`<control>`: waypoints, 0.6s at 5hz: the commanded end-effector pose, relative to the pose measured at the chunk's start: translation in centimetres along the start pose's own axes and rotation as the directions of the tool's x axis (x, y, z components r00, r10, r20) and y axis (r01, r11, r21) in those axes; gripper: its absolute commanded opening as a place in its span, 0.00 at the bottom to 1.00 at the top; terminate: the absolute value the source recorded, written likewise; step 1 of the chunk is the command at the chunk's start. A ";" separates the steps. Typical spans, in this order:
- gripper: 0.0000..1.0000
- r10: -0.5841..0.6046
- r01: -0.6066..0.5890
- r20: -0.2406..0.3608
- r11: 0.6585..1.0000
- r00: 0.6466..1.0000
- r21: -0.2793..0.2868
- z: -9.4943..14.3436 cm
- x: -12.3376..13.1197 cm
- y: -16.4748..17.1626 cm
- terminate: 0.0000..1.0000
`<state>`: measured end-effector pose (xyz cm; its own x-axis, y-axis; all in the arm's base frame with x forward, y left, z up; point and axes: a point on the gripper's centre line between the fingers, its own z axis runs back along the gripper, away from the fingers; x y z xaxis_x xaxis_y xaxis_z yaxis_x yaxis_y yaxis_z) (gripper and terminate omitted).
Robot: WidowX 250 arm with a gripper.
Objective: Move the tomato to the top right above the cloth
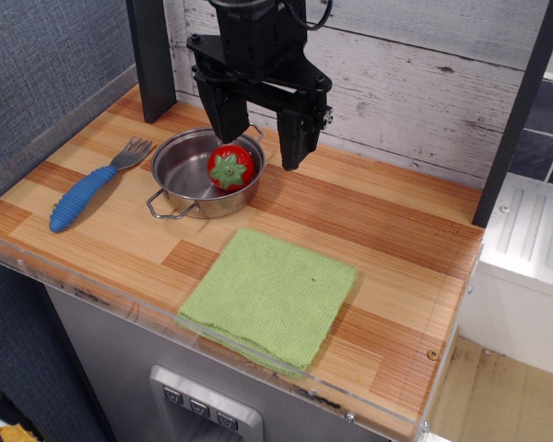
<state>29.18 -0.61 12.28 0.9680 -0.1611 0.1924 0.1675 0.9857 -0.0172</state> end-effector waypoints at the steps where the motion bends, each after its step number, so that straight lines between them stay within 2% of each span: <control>1: 1.00 0.000 0.000 0.000 1.000 1.000 0.000 0.0 0.0 0.0 0.00; 2: 1.00 0.071 -0.073 0.023 0.995 0.997 0.062 0.7 -0.2 4.0 0.00; 3: 1.00 0.127 -0.130 0.042 0.988 0.991 0.088 0.7 -0.1 7.2 0.00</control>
<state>29.94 6.20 11.49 0.9816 -0.0301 0.1886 0.0246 0.9992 0.0313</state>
